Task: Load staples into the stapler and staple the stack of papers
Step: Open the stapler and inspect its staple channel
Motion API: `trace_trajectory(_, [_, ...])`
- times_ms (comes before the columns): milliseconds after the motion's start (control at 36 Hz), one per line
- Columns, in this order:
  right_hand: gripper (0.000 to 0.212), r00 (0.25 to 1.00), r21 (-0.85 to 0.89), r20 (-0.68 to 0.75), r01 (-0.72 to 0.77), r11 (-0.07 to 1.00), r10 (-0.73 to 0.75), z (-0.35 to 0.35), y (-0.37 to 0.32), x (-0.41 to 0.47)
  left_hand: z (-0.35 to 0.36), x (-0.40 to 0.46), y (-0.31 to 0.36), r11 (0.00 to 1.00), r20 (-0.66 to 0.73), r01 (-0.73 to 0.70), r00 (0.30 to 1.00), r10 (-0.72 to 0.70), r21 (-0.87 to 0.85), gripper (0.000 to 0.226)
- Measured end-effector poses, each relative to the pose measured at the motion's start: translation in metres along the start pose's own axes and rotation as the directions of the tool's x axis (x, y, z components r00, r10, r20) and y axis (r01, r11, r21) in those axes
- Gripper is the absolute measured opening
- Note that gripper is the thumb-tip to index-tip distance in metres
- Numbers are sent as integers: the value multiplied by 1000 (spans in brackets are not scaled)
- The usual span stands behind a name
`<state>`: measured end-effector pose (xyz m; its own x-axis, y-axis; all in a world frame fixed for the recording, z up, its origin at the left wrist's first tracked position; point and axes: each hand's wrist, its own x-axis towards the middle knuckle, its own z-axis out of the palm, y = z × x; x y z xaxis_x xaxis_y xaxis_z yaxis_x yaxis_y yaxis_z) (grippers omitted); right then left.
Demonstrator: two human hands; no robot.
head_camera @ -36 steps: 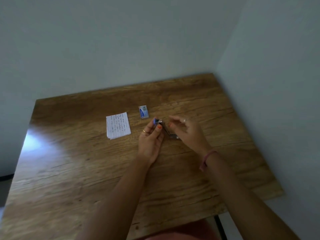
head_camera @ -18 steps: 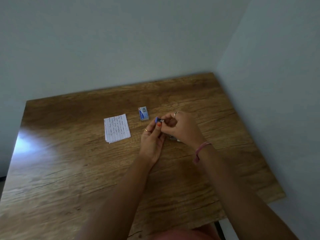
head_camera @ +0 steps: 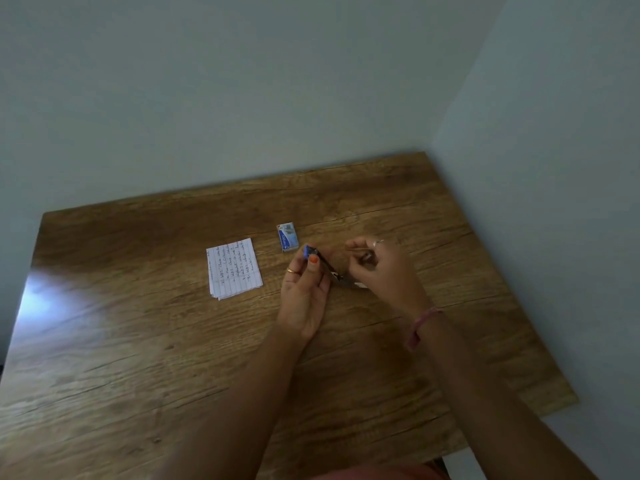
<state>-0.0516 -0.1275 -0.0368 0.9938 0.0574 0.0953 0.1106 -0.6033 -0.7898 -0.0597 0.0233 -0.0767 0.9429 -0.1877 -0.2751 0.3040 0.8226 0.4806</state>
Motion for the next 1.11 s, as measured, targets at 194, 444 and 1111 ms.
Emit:
trace_trajectory(194, [29,950,36,-267,-157,987,161,-12,31,-29,-1,-6,1,999,55,-13,998,12,29,24])
trace_trajectory(444, [38,911,156,-306,-239,958,277,7,40,-59,3,-34,-6,945,-89,-95,988,129,314,34])
trace_trajectory(1111, [16,905,603,23,-351,716,425,-8,16,-17,11,-40,-9,911,-104,169,985,-140,375,40])
